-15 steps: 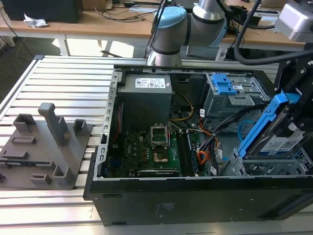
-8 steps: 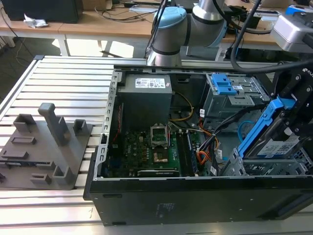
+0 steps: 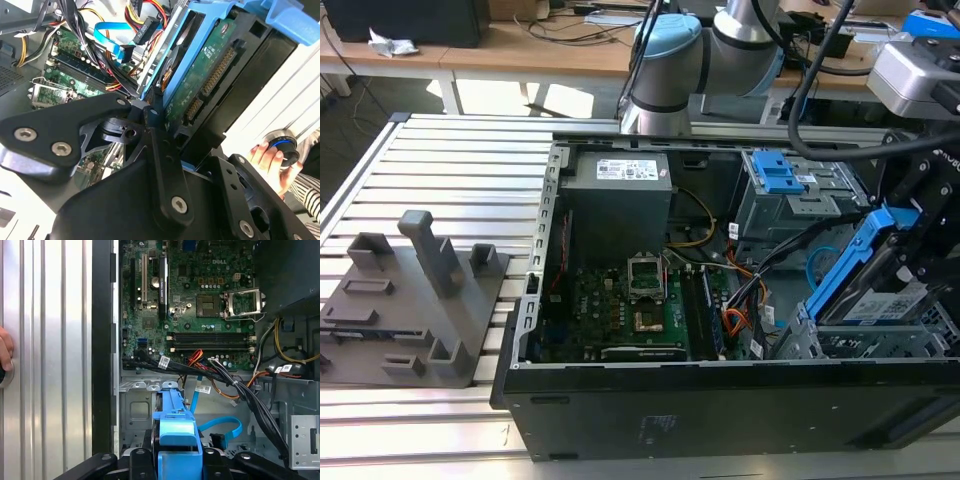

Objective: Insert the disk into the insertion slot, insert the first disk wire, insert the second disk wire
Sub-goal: 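Insert the disk into the insertion slot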

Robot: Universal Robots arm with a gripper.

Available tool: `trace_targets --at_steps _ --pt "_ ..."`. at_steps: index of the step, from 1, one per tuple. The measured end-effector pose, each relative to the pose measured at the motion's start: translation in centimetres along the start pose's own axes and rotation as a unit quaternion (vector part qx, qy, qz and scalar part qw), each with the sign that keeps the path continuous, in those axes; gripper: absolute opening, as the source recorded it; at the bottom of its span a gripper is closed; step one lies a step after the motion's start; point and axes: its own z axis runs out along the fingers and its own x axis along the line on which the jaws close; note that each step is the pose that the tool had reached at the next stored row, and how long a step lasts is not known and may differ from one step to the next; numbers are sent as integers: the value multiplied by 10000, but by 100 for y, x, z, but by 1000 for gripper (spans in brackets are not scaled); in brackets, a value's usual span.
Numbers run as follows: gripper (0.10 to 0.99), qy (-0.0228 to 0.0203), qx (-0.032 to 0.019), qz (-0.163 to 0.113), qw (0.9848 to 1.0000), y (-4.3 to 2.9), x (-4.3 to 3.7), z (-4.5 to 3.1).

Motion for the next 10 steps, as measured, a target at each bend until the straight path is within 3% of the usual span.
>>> trace_targets --at_steps 10 --pt "361 0 0 0 10000 -2 0 55"
